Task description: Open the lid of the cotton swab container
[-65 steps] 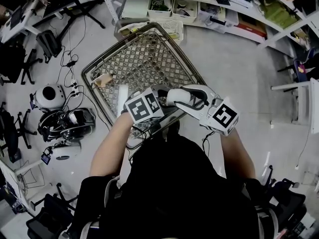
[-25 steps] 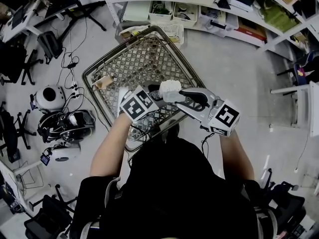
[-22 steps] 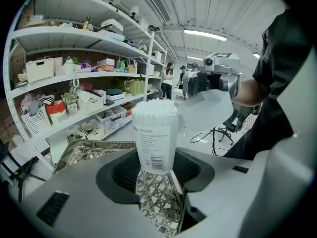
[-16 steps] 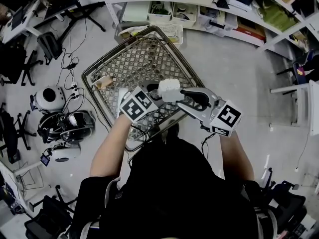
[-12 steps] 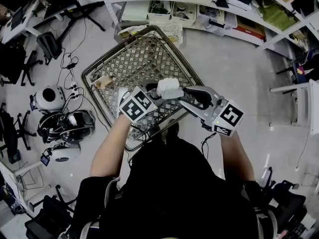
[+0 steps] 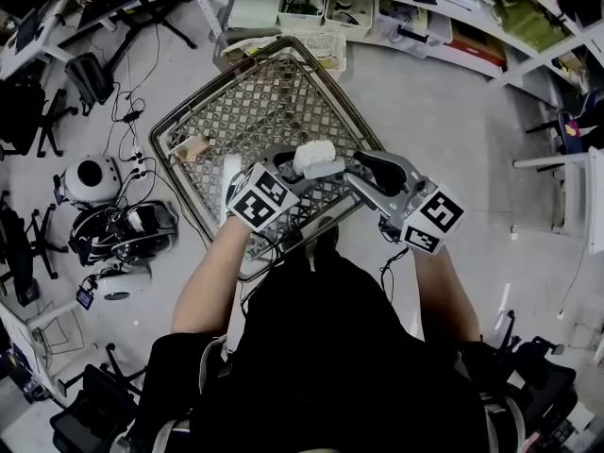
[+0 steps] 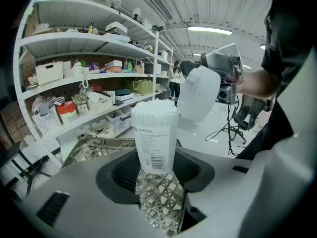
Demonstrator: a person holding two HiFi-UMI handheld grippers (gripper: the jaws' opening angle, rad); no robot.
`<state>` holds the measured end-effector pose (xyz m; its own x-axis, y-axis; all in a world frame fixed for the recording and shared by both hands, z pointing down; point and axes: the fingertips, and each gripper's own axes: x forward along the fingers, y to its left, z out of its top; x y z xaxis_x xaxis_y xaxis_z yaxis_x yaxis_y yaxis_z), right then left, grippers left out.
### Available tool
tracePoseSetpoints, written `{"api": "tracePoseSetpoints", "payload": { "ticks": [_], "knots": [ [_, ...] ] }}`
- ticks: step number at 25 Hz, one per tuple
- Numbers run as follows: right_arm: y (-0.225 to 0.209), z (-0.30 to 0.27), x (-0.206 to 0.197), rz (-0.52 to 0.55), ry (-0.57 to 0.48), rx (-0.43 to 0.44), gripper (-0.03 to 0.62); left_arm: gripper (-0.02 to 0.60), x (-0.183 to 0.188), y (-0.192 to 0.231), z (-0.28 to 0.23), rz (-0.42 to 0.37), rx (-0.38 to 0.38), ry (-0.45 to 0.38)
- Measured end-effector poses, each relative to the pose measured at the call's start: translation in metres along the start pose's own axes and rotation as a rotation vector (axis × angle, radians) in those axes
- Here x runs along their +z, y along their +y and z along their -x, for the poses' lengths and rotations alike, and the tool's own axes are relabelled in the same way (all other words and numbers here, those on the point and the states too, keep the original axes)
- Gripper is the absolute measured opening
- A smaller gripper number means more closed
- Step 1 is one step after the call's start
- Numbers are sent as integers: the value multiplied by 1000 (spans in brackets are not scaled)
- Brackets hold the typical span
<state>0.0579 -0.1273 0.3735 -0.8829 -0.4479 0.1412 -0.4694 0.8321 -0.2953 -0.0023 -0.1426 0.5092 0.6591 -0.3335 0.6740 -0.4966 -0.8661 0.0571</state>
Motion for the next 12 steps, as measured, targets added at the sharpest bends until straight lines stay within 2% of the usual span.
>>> {"api": "tracePoseSetpoints", "payload": {
  "ticks": [3, 9, 12],
  "knots": [
    [-10, -1, -9, -27, 12, -32, 149, 197, -7, 6, -8, 21, 19, -2],
    [-38, -7, -29, -101, 23, -127, 129, 197, -29, 17, -31, 51, 39, 49],
    [-49, -12, -39, -129, 25, -161, 117, 196, -36, 24, -41, 80, 48, 41]
  ]
}}
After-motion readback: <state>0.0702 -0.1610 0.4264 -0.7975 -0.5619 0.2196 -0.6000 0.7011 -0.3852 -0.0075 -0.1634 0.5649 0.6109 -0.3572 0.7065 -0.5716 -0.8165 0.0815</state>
